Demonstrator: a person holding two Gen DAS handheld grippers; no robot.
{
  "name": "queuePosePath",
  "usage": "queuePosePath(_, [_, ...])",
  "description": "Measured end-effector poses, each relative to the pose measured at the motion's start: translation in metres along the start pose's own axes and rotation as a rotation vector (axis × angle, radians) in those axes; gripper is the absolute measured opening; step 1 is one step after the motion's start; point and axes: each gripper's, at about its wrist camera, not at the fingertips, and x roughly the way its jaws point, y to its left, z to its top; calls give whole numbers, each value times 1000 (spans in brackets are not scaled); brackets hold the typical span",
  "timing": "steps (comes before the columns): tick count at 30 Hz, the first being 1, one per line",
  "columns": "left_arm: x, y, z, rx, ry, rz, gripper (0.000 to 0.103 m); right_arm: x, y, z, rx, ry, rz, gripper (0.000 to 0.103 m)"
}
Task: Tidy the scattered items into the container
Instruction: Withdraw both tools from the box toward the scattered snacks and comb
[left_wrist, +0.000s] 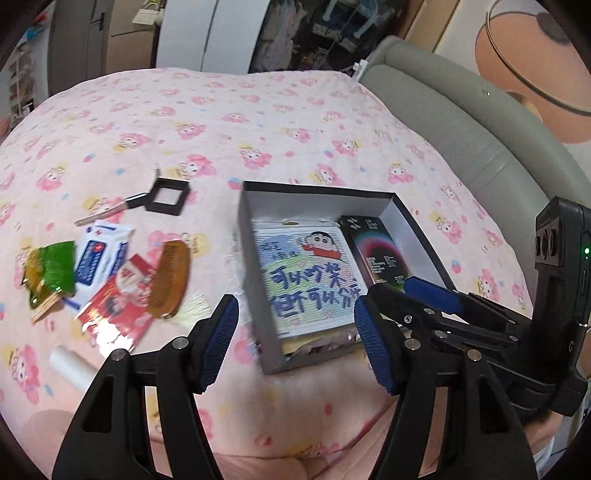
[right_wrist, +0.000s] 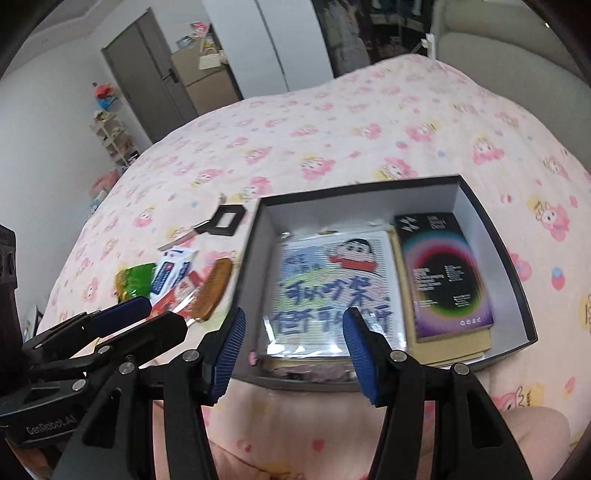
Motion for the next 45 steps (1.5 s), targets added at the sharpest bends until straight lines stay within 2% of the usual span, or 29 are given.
queuePosePath(10, [-37,52,-28,-80,-28,48,67,5,64,-16,-105,27,11,52])
queuePosePath(18, [-45,96,-45,-168,-34,72,67,27,104,-26,-164,80,41,52])
queuePosePath(23, [-34,121,-55,-236,-9,68,67,48,117,-33,-179,130,36,52])
queuePosePath(29, [-21,159,-60,-336,29,108,67,74,138,-32,-208,171,37,52])
queuePosePath(35, [18,208,-50,-510,70,140,65,107,147,-24,-201,203,19,52])
queuePosePath(40, [53,247,-45,-684,114,142,65,140,146,-28,-206,274,-12,52])
queuePosePath(41, [60,254,-46,-713,129,144,65,147,147,-30,-206,292,-10,52])
queuePosePath(43, [72,262,-52,-752,180,128,56,158,149,-33,-199,319,6,52])
queuePosePath(45, [77,264,-56,-763,203,124,55,172,152,-39,-197,355,17,52])
